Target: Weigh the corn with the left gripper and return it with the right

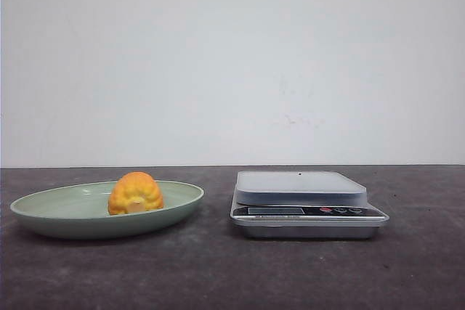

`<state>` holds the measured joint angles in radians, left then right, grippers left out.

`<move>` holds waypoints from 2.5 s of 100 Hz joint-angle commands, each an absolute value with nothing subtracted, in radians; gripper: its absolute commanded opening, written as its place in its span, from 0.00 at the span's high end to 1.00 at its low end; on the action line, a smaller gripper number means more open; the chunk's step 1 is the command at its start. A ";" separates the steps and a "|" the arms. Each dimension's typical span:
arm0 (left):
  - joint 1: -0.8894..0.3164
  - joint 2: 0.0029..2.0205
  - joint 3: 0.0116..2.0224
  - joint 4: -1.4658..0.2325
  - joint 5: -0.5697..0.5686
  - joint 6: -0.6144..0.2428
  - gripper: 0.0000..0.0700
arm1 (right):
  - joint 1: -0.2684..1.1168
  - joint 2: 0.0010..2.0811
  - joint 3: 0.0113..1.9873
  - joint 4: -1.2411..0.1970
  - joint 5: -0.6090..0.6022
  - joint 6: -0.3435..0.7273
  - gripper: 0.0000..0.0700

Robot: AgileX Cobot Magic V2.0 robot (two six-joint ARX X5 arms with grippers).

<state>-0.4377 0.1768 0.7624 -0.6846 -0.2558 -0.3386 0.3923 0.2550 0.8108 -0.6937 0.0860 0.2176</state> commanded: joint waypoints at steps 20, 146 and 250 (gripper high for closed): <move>-0.200 0.040 0.382 -0.287 -0.094 -0.130 1.00 | 0.396 0.258 0.823 -0.682 0.087 0.228 0.98; -0.056 0.004 0.014 -0.187 0.008 -0.124 1.00 | 0.396 0.258 0.824 -0.681 0.087 0.228 0.98; -0.056 0.004 0.014 -0.187 0.008 -0.124 1.00 | 0.043 0.014 0.086 -0.127 0.112 0.117 0.98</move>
